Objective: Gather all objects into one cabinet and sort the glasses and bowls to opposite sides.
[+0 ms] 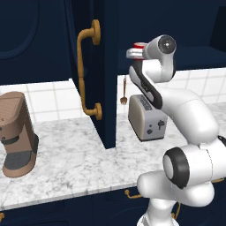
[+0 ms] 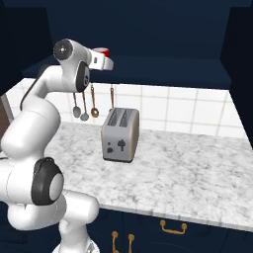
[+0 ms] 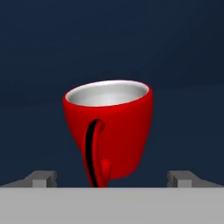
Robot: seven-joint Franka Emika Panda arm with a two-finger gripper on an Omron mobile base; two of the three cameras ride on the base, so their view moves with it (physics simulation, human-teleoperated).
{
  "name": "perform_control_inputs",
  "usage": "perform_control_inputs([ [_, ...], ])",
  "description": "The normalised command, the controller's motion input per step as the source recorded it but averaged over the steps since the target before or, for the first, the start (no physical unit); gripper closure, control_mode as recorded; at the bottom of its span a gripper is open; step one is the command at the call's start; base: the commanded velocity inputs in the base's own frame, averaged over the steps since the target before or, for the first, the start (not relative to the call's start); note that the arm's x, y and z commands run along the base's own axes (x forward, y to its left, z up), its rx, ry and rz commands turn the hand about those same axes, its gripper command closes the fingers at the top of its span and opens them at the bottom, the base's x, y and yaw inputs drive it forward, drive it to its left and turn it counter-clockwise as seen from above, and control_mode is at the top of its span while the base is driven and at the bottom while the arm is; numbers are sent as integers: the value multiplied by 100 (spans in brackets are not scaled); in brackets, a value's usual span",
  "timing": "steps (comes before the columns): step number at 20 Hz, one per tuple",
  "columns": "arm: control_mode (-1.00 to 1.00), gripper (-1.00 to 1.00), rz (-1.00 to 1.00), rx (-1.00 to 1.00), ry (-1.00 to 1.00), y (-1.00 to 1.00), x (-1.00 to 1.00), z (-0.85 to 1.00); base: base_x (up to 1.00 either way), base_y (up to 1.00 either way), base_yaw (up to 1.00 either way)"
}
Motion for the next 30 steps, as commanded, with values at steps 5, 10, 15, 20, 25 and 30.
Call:
perform_control_inputs([
  [5, -100, -100, 0, 0, 0, 4, 14, -13, 0, 0, 0],
  [10, -100, -100, 0, 0, 0, 0, 4, -2, 0, 0, 0],
  [15, -100, -100, 0, 0, 0, 0, 1, 0, 0, 0, 0],
  [20, -100, -100, -1, 0, 0, 1, 0, 0, 0, 0, 0],
  [25, -100, -100, 0, 0, 0, 0, 0, 1, 0, 0, 0],
  [30, -100, -100, 0, 0, 0, 0, 0, 7, 0, 0, 0],
])
